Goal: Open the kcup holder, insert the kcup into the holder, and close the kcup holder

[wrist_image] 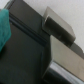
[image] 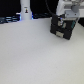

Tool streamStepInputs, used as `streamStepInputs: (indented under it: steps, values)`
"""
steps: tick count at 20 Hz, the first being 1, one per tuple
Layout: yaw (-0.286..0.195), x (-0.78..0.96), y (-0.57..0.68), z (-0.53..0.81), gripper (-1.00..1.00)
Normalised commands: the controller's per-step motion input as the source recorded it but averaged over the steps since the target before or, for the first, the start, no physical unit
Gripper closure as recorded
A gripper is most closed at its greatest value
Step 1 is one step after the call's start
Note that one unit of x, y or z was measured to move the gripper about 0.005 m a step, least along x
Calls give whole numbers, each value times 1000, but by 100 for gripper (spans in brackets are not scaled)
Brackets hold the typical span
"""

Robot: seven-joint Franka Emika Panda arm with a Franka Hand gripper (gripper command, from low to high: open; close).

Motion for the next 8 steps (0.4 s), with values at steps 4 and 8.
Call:
streamStepInputs:
  steps: [4,8]
  values:
    - [-7,152,0,481,-100]
    - [-13,63,-1,136,-100]
